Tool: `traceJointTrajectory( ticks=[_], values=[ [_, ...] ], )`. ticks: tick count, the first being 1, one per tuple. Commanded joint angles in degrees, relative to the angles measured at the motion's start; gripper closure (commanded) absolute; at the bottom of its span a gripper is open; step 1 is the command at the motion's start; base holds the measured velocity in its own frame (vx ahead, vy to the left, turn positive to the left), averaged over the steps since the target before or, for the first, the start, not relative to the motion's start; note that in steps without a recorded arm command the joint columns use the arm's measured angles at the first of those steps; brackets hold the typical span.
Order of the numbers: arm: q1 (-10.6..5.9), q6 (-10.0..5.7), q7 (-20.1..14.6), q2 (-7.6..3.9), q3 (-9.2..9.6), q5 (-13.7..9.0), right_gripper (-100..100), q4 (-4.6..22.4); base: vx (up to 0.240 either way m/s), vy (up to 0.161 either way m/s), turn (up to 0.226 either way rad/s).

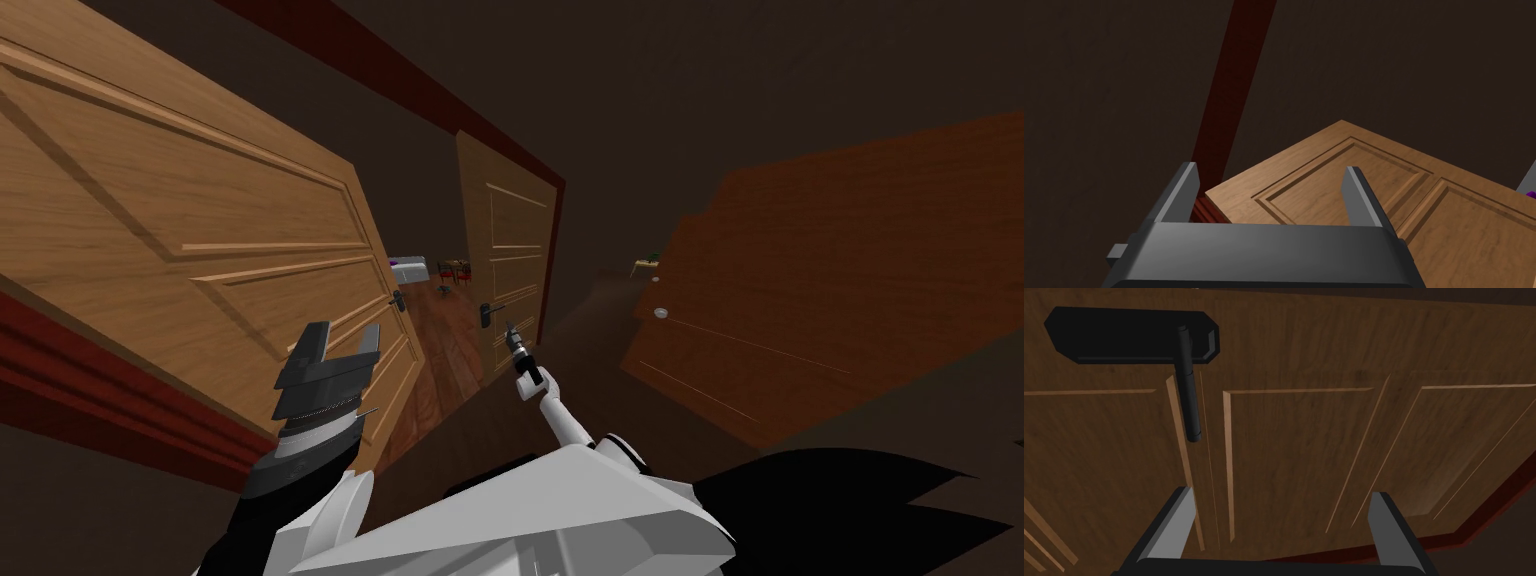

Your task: Push the door open

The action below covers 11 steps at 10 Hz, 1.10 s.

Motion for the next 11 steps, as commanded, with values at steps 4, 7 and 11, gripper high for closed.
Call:
traceJointTrajectory(
  ticks=[4, 7, 11],
  values=[
    [-4.57, -0.68, -1.3, 0.67, 0.59, 0.4, -100, 7.3, 0.053, -0.068, 0.042],
    [-6.84, -1.04, -1.9, 1.14, 0.93, 0.6, -100, 11.4, 0.058, -0.075, 0.035],
    [-9.05, -1.39, -2.5, 1.63, 1.27, 0.9, -100, 15.7, 0.047, -0.072, 0.029]
  ],
)
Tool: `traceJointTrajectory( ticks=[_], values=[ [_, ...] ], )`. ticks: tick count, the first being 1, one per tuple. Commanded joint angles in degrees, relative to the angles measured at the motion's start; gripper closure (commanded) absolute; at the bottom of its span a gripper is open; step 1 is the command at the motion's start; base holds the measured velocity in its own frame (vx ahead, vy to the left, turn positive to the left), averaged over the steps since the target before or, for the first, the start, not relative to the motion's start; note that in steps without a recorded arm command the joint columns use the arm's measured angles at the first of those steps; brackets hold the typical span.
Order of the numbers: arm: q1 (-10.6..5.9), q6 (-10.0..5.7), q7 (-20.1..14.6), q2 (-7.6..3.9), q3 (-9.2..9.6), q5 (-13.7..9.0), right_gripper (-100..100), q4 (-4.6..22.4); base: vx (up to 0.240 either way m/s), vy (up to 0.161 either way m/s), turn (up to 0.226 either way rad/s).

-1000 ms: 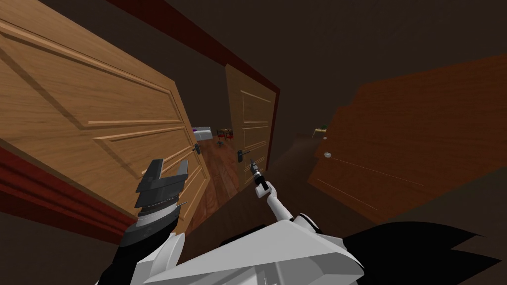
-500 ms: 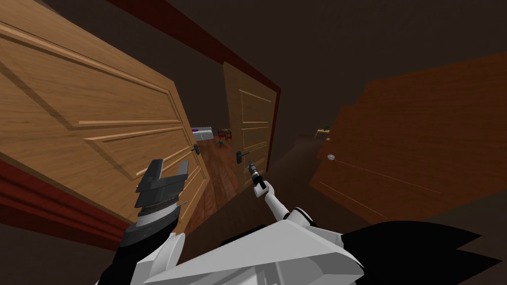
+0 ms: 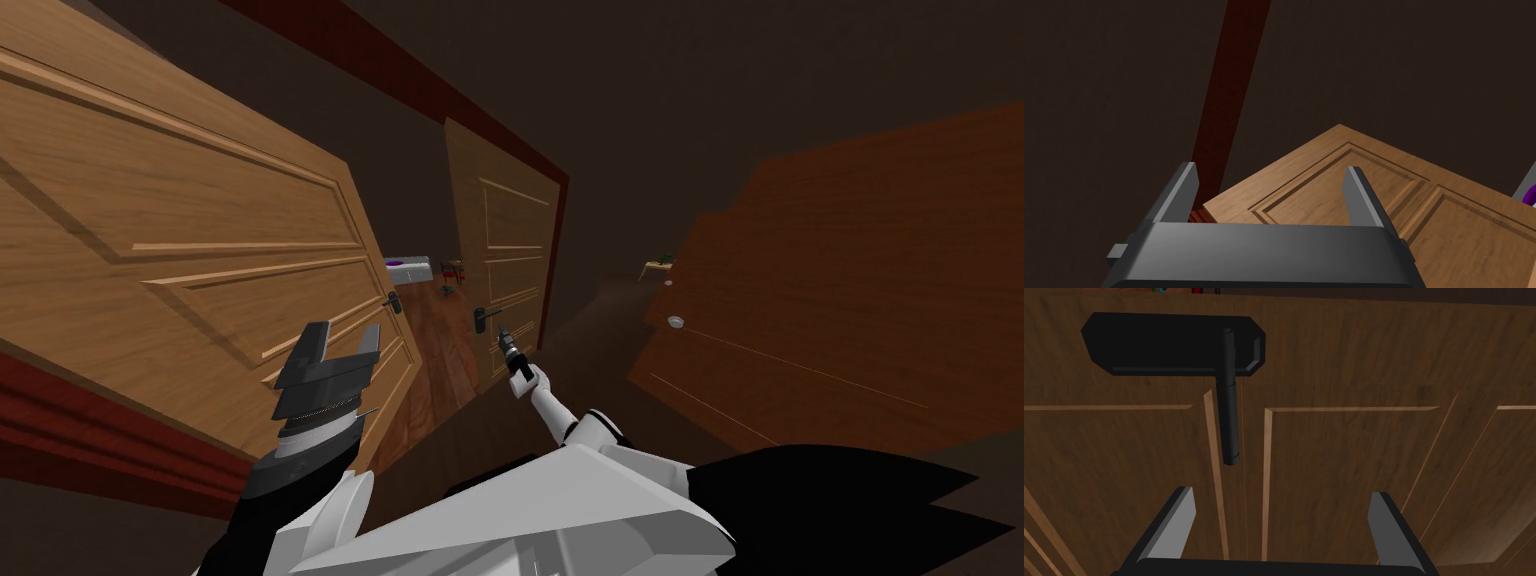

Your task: Push the door open

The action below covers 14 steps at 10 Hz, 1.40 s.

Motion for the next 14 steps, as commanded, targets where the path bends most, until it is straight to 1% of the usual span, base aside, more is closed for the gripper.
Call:
traceJointTrajectory(
  ticks=[1, 5, 7, 8, 11, 13, 14],
  values=[
    [-1.25, -0.45, -0.4, 0.26, 0.21, 0.1, -100, 2.5, 0.042, -0.049, 0.03],
    [-5.04, -1.05, -1.4, 1.33, 0.78, 0.5, -100, 9.1, 0.073, -0.088, 0.043],
    [-6.55, -1.29, -1.8, 1.85, 1.02, 0.7, -100, 11.7, 0.065, -0.09, 0.032],
    [-6.55, -1.29, -1.8, 1.85, 1.02, 0.7, -100, 11.7, 0.042, -0.051, 0.012],
    [-8.63, -1.62, -2.4, 2.6, 1.33, 0.9, -100, 15.3, 0.049, -0.056, 0.027],
    [-10.82, -1.97, -3.0, 3.55, 1.67, 1.1, -100, 19.1, 0.101, -0.099, 0.05],
    [-11.49, -2.08, -3.2, 3.88, 1.77, 1.2, -100, 20.2, 0.088, -0.107, 0.036]
  ],
)
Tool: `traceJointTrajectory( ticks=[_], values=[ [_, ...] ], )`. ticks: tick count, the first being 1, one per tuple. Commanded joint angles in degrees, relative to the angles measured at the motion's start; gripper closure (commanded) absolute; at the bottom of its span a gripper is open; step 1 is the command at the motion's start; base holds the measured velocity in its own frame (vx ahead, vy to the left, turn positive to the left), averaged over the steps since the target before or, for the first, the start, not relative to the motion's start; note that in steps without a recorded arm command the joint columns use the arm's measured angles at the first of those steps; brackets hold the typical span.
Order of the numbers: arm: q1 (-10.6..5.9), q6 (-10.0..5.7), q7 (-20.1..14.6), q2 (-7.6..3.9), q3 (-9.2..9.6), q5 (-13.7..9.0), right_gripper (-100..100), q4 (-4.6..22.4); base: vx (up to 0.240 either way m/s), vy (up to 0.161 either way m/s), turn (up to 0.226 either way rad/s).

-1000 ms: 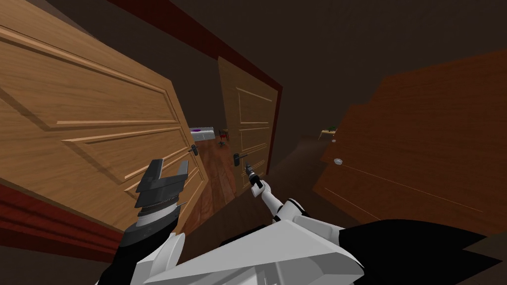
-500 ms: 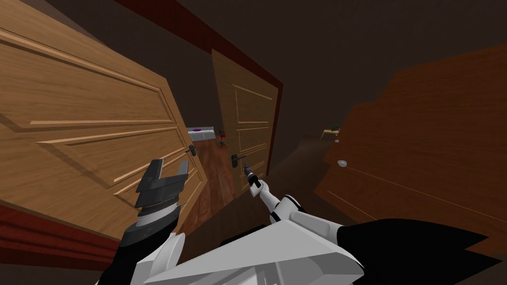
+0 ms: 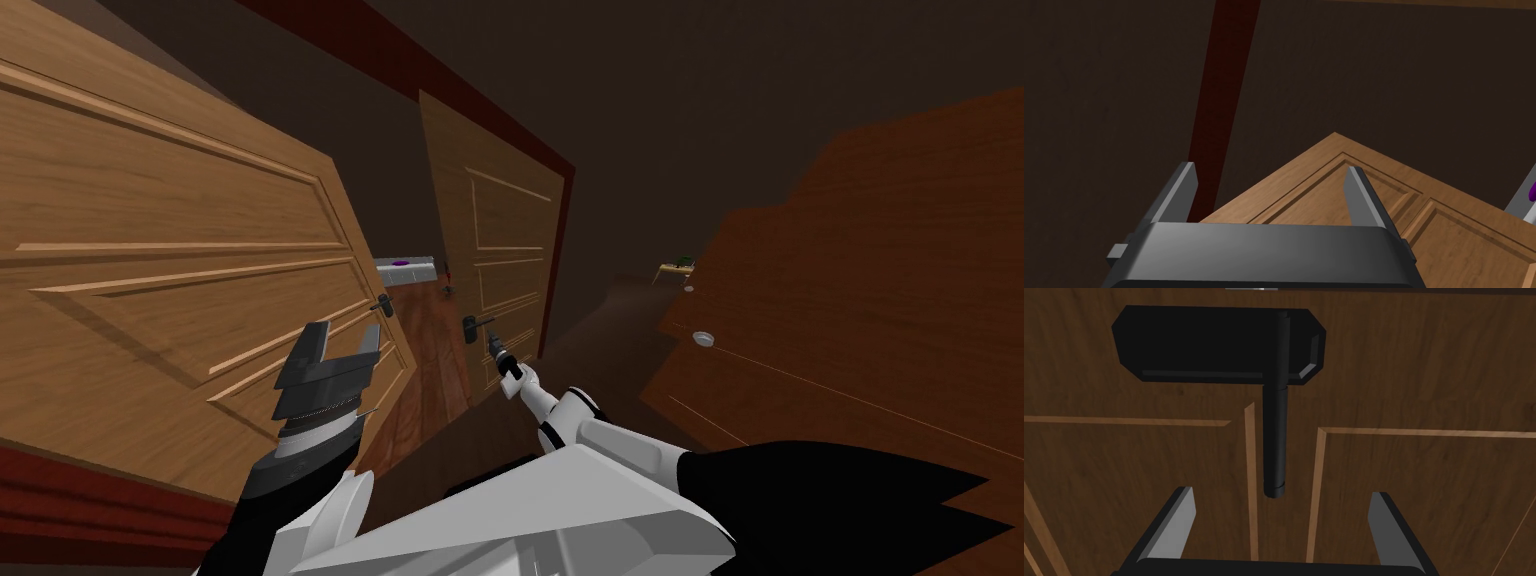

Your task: Push the door open

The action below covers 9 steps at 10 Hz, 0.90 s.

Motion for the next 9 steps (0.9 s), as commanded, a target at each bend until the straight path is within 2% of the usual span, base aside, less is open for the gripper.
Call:
traceJointTrajectory(
  ticks=[1, 2, 3, 4, 5, 7, 9],
  values=[
    [0.0, 0.0, 0.0, 0.0, 0.0, 0.0, -100, 0.0, 0.033, -0.047, 0.01],
    [-0.04, 0.06, 0.0, -1.95, -0.13, 0.0, -100, 0.1, 0.102, 0.027, 0.03],
    [-0.04, 0.06, 0.0, -2.75, -0.23, -0.1, -100, 0.1, 0.154, 0.064, 0.026],
    [-0.04, 0.06, 0.0, -2.75, -0.23, -0.1, -100, 0.1, 0.119, 0.051, -0.003],
    [-0.03, 0.06, 0.1, -3.48, -0.4, -0.2, -100, 0.2, 0.158, 0.058, 0.03],
    [-0.03, 0.06, 0.2, -3.46, -0.58, -0.2, -100, 0.2, 0.17, 0.068, 0.021],
    [-0.02, 0.06, 0.3, -2.32, -0.8, -0.3, -100, 0.3, 0.186, 0.077, 0.023]
  ],
)
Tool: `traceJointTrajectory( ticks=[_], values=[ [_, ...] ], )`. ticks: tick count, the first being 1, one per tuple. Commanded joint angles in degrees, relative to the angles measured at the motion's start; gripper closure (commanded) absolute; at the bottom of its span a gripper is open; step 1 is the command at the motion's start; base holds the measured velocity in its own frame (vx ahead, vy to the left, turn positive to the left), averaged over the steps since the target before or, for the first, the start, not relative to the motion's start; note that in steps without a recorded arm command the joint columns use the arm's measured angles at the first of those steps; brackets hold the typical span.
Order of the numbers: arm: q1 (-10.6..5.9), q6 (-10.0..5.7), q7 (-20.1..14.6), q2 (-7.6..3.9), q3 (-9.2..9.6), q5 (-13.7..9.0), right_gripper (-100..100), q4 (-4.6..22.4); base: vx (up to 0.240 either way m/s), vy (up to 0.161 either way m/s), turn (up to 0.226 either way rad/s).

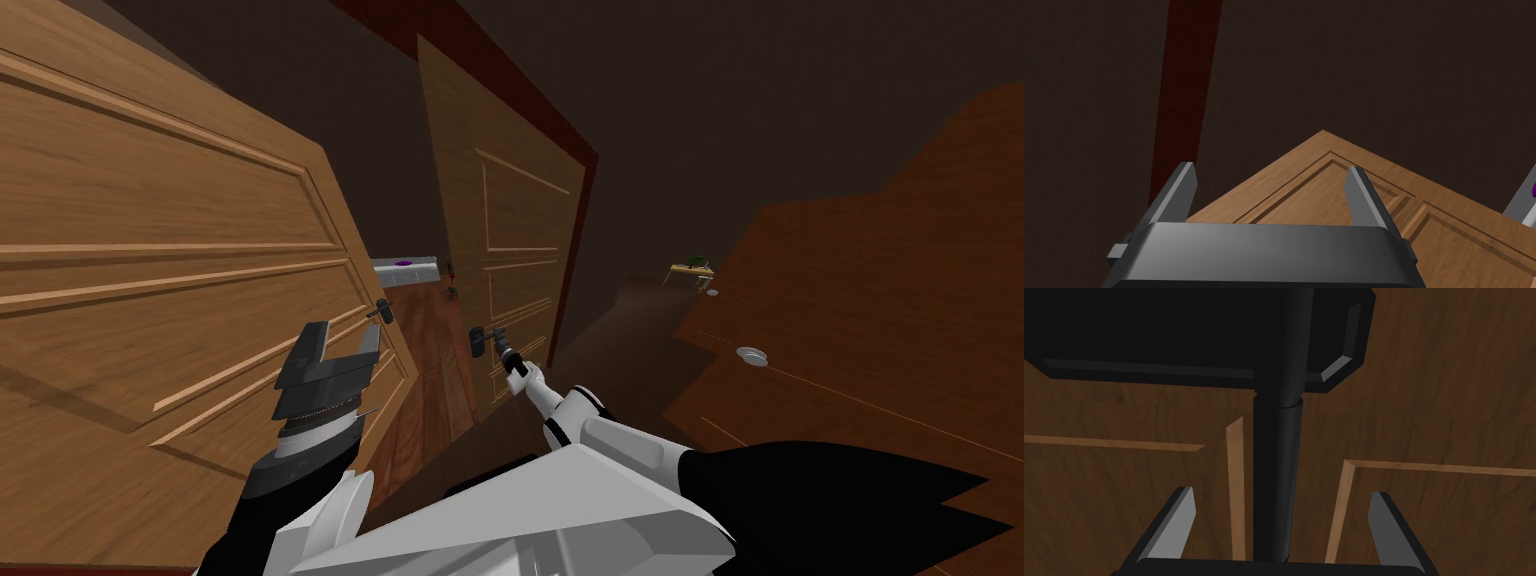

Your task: Push the door open

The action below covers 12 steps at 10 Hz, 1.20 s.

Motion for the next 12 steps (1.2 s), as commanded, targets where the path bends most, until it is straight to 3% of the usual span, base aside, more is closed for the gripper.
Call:
traceJointTrajectory(
  ticks=[1, 2, 3, 8, 12],
  values=[
    [-0.44, -0.43, 0.1, 1.7, -0.29, -0.1, -100, 0.9, 0.171, 0.066, 0.029],
    [-0.39, -0.15, 0.2, 1.1, -0.25, -0.1, -100, 0.7, 0.076, 0.03, 0.007],
    [-0.39, -0.15, 0.2, 1.1, -0.25, -0.1, 100, 0.7, -0.009, -0.002, -0.007],
    [-0.39, -0.15, 0.2, 1.1, -0.25, -0.1, 100, 0.7, -0.006, -0.004, 0.005],
    [-0.5, -0.13, 0.7, -0.5, -1.85, -0.8, 100, 0.5, 0.131, 0.115, -0.039]
  ],
)
